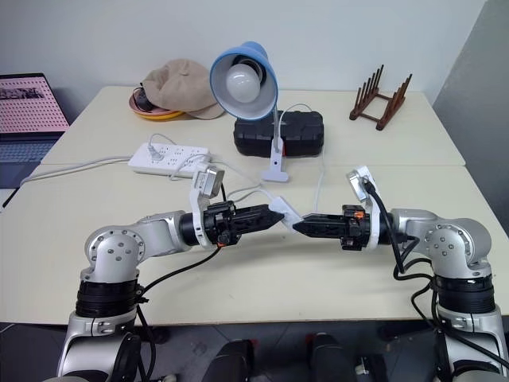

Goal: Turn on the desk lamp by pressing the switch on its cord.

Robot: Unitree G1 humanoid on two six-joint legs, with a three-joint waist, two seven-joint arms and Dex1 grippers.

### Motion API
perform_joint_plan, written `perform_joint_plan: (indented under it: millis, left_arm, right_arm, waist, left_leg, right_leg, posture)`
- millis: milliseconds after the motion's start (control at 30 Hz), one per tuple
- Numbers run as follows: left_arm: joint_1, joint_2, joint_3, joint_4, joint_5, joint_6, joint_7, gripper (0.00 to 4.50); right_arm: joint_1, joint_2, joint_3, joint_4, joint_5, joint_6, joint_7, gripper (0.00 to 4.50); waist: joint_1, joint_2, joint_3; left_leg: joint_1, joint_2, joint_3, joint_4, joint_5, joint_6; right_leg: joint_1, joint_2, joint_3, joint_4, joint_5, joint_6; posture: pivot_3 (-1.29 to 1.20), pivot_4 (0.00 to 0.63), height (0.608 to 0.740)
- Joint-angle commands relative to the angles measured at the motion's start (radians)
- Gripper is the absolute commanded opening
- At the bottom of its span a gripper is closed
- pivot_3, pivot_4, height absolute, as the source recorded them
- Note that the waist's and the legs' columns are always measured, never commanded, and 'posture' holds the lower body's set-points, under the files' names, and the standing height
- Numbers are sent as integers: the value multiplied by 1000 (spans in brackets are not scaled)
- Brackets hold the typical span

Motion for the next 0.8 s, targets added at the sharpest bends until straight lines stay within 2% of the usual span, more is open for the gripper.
perform_joint_plan:
  millis: [33,133,200,533,600,633,800]
  left_arm:
    - [-20,-1,-2,-15,1,-14,-14,1457]
    - [-19,-1,1,-16,-3,-10,-10,898]
    - [-17,2,5,-17,-5,-7,-12,736]
    - [-9,7,12,-26,-10,-13,0,559]
    - [-3,11,9,-25,-8,-15,-4,1259]
    - [3,23,2,-29,3,-18,-15,1304]
    - [32,105,-23,-54,95,-69,-77,2351]
  right_arm:
    - [-11,0,-2,-40,37,-7,0,343]
    - [-11,0,0,-42,40,-8,-1,343]
    - [-12,-3,1,-40,42,-8,0,343]
    - [-15,-12,10,-23,33,-27,2,343]
    - [-22,-10,17,-15,13,-47,-3,343]
    - [-27,-12,24,-9,-6,-66,-6,343]
    - [-64,-28,61,59,-128,-173,-21,343]
  waist:
    - [0,0,0]
    - [0,0,0]
    - [0,0,0]
    - [0,0,0]
    - [0,0,0]
    - [0,0,0]
    - [-3,0,0]
  left_leg:
    - [0,0,0,0,0,0]
    - [0,0,0,0,0,0]
    - [0,0,0,0,0,0]
    - [-1,0,0,0,0,0]
    - [-1,0,0,0,0,0]
    - [-1,0,0,0,0,0]
    - [-1,0,0,0,0,0]
  right_leg:
    - [0,0,0,0,0,0]
    - [0,0,0,0,0,0]
    - [0,0,0,0,0,0]
    - [0,0,0,-1,0,0]
    - [0,0,0,-1,0,0]
    - [0,0,0,-1,0,0]
    - [-1,0,0,-1,0,0]
  posture:
    - [0,150,740]
    - [0,150,740]
    - [0,150,740]
    - [0,150,740]
    - [0,150,740]
    - [0,150,740]
    - [0,150,740]
